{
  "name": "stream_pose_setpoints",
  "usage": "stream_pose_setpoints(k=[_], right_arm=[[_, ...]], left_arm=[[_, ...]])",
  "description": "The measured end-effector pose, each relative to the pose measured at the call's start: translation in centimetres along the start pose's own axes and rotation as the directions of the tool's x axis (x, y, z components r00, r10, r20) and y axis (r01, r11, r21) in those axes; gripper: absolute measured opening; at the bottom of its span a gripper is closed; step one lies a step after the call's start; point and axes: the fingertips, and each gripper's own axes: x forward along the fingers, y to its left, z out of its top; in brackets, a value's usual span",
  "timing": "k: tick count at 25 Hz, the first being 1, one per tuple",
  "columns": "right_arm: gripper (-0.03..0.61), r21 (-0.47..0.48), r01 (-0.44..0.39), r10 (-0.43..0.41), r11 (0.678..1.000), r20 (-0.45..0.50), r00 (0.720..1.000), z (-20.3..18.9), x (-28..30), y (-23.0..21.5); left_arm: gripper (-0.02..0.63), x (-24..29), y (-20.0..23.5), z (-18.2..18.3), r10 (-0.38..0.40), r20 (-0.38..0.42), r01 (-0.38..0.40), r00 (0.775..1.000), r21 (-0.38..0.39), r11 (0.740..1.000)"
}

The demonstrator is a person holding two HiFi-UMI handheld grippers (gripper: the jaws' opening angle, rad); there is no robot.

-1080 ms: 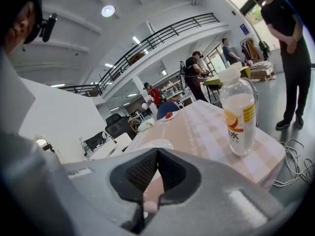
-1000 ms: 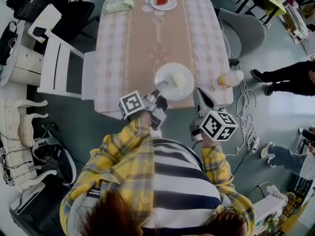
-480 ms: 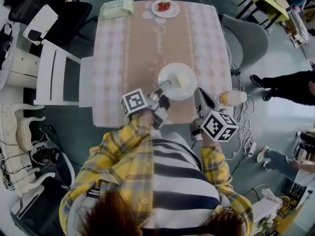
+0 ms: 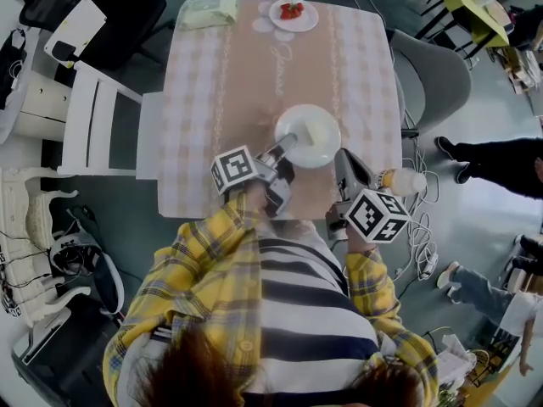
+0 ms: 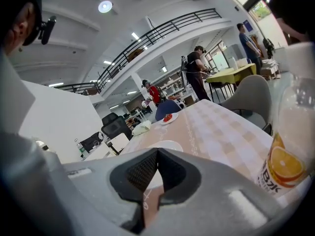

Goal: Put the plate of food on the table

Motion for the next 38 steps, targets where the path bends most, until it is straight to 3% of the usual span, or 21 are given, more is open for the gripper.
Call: stream_pose_setpoints(k=[22,38], right_arm=[[-0.002,-0.012,-0.022,0.021,1.0,-0.105,0.994,-0.6,3.0,-2.9],[-0.002,-0.031,-0.002,-0.004,1.0,-0.201,0.98,-2.6,5.2,-4.3]], left_arm=[[0.023,7.3,2.8,2.3,0.105,0.118,-0.106,0.987,0.001,0.994],[0.021,9.2,4.4,2.5,0.214,0.091,-0.216,0.973,0.009,0.976]])
